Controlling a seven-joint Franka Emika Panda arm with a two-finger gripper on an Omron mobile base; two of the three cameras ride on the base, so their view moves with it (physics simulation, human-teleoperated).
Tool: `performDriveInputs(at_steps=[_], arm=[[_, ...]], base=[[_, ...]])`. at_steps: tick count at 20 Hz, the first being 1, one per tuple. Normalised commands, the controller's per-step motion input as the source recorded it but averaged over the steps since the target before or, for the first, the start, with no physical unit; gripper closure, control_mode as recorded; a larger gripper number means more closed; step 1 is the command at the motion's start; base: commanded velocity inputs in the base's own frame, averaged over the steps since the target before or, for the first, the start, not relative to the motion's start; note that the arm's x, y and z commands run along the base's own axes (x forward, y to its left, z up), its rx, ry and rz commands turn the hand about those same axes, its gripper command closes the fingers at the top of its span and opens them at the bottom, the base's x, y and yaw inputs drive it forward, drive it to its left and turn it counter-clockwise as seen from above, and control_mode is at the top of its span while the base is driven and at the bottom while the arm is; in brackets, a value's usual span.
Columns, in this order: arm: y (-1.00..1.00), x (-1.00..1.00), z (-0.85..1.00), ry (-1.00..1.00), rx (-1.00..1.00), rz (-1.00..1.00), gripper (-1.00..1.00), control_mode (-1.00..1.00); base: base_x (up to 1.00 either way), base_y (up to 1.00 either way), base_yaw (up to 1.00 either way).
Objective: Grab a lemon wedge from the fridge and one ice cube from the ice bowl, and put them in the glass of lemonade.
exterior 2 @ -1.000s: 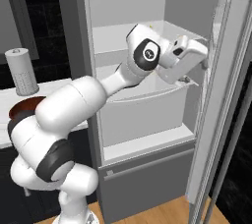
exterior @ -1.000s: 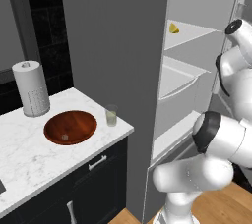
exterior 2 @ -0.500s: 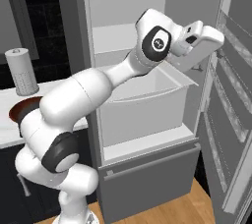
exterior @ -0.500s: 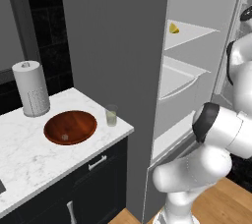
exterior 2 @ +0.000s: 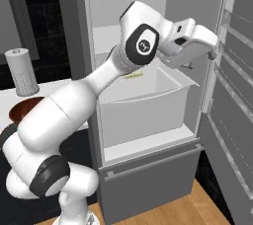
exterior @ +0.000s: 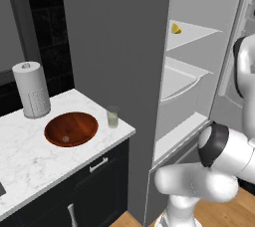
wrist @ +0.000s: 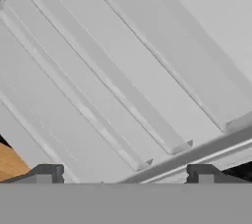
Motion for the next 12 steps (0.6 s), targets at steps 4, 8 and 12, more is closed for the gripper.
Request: performDriveInputs(at_steps=[4, 8, 12], arm=[[0.89, -0.25, 0.0, -0.22, 0.18, 0.04, -1.0, -1.0], [1.0, -0.12, -0.18, -0.09, 0.3, 0.14, -1.0, -1.0], [1.0, -0.11, -0.37, 0.0, 0.31, 0.21, -1.0, -1.0]], base=[[0.0, 0.0, 0.0], [0.0, 0.0, 0.0], [0.0, 0.0, 0.0]])
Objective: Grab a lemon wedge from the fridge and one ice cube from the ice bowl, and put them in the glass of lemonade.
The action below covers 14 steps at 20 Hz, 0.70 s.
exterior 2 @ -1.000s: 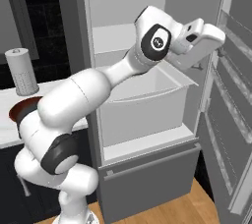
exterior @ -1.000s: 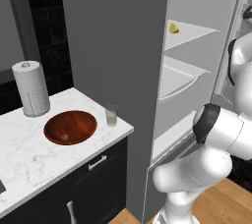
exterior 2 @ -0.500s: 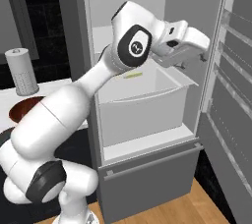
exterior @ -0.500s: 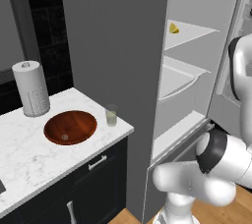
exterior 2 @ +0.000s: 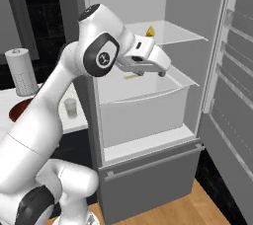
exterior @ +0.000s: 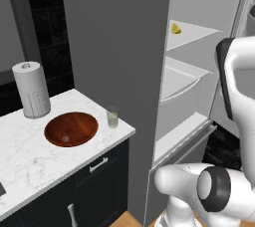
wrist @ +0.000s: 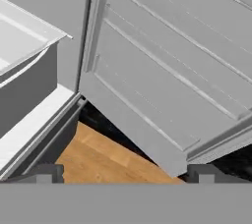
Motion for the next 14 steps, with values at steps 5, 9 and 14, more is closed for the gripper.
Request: performDriveInputs(at_steps=[5, 9, 14], arm=[[0.92, -0.29, -0.54, 0.03, 0.34, 0.24, -1.0, -1.0], [0.85, -0.38, -0.88, 0.09, 0.32, 0.28, -1.0, -1.0], [0.77, -0.79, -0.1, 0.16, 0.03, 0.2, -1.0, -1.0]], base=[[0.0, 0.0, 0.0], [0.0, 0.0, 0.0], [0.0, 0.0, 0.0]])
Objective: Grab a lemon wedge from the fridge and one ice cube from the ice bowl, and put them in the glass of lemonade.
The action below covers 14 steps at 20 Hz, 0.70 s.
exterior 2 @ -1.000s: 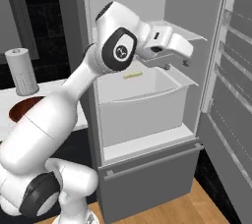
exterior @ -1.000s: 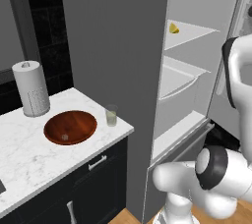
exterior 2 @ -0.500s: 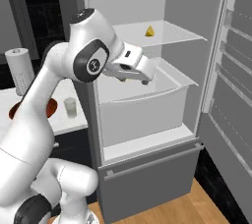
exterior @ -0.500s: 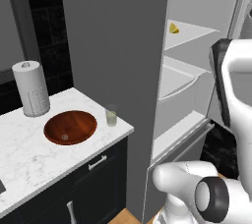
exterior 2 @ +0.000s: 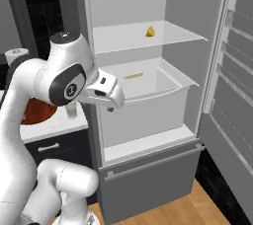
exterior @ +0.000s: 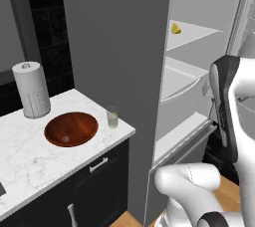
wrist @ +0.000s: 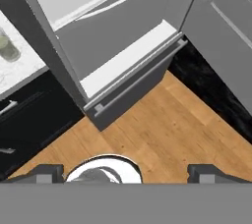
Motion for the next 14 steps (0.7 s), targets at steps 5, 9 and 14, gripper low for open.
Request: performDriveInputs(at_steps=[5, 9, 14], arm=[[0.44, -0.98, 0.39, 0.0, -0.02, 0.11, -1.0, -1.0], [0.37, -0.49, 0.08, -0.06, 0.0, 0.05, -1.0, -1.0], [0.28, -0.16, 0.08, -0.11, 0.0, 0.0, -1.0, -1.0]], base=[[0.0, 0.0, 0.0], [0.0, 0.0, 0.0], [0.0, 0.0, 0.0]])
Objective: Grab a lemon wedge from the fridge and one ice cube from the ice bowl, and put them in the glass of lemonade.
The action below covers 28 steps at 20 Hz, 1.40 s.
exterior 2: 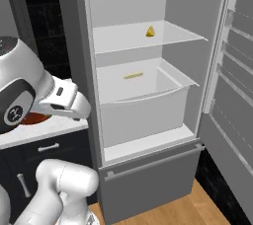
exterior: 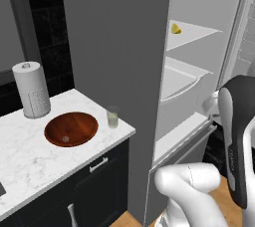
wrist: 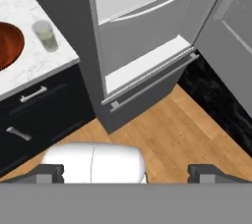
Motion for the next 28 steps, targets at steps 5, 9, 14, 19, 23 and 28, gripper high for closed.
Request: performDriveInputs(at_steps=[5, 9, 14, 19, 23, 28], arm=[[0.07, 0.02, 0.0, -0.02, 0.0, 0.0, -1.0, -1.0], [-0.05, 0.27, -0.07, -0.03, 0.0, 0.02, -1.0, -1.0], [-0.01, 0.04, -0.03, 0.0, 0.0, 0.01, -1.0, 1.0], [0.0, 0.0, 0.0, 0.0, 0.0, 0.0, -1.0, 1.0], [0.0, 0.0, 0.0, 0.0, 0.0, 0.0, -1.0, 1.0], [0.0, 0.0, 0.0, 0.0, 0.0, 0.0, -1.0, 1.0]], base=[[0.0, 0.0, 0.0], [0.0, 0.0, 0.0], [0.28, -0.3, 0.13], [0.39, -0.5, 0.3], [0.33, -0.53, 0.3], [0.38, -0.5, 0.29]])
